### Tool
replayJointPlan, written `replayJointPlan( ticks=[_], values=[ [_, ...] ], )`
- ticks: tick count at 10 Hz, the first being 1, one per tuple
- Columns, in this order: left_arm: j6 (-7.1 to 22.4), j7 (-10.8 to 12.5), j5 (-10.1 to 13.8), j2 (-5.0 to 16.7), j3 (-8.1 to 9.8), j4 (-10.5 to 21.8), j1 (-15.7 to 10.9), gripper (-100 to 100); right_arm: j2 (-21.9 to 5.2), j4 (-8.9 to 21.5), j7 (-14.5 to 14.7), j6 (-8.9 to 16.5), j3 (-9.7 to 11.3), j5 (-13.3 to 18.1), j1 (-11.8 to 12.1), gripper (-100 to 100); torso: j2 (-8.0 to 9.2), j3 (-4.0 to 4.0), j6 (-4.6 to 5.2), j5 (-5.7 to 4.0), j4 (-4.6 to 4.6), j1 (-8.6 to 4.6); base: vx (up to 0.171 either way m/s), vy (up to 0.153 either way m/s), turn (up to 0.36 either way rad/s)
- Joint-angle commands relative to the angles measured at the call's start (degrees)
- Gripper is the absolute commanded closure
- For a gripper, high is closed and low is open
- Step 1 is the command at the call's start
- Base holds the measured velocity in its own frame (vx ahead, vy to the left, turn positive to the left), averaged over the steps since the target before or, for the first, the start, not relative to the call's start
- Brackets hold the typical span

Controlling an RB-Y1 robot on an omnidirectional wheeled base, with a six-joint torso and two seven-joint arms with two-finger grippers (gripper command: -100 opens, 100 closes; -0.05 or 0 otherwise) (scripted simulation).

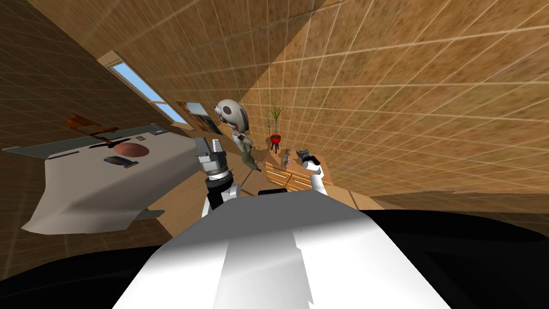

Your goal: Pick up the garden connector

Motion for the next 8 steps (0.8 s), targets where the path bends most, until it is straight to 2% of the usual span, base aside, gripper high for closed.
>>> replayJointPlan(
  ticks=[1, 2, 3, 4, 5, 6, 7, 8],
  values=[
    [0.0, 0.0, 0.0, 0.0, 0.00, 0.0, 0.0, 0, -0.2, 2.9, -2.9, 2.5, -0.9, -0.9, -1.9, -100, 0.00, 0.00, 0.00, 0.00, 0.00, 0.00, -0.016, -0.017, 0.139],
    [0.0, 0.0, 0.0, 0.0, 0.00, 0.0, 0.0, 0, -0.2, 3.2, -4.5, 2.5, -0.9, -0.9, -1.9, -100, 0.00, 0.00, -0.02, 0.00, 0.00, -0.01, -0.014, -0.016, 0.064],
    [0.0, 0.0, 0.0, 0.0, 0.00, 0.0, 0.0, 0, -0.2, 3.2, -5.0, 2.5, -0.9, -0.9, -1.9, -100, 0.00, 0.00, 0.01, 0.00, 0.00, 0.00, -0.005, -0.006, -0.018],
    [0.0, 0.0, 0.0, 0.0, 0.00, 0.0, 0.0, 0, -0.4, 5.9, -7.3, 4.5, -1.6, -1.7, -3.6, -100, -0.01, -0.01, 0.02, 0.01, 0.00, 0.03, -0.010, -0.006, 0.106],
    [0.0, 0.0, 0.0, 0.0, 0.00, 0.0, 0.0, 0, -0.4, 6.0, -8.5, 4.5, -1.6, -1.7, -3.6, -100, -0.02, -0.01, -0.02, 0.01, 0.00, 0.03, -0.013, -0.011, 0.096],
    [0.0, 0.0, 0.0, 0.0, 0.00, 0.0, 0.0, 0, -0.6, 8.4, -10.4, 6.5, -2.3, -2.5, -5.2, -100, -0.01, -0.01, 0.00, 0.01, 0.00, 0.03, -0.017, -0.017, 0.130],
    [0.0, 0.0, 0.0, 0.0, 0.00, 0.0, 0.0, 0, -0.6, 8.7, -11.9, 6.5, -2.3, -2.5, -5.2, -100, 0.00, 0.00, -0.01, 0.00, 0.00, 0.01, -0.014, -0.016, 0.052],
    [0.0, 0.0, 0.0, 0.0, 0.00, 0.0, 0.0, 0, -0.8, 11.2, -13.5, 8.5, -3.0, -3.3, -6.9, -100, 0.00, 0.00, 0.02, 0.00, 0.00, 0.00, -0.016, -0.014, 0.120]
  ],
)
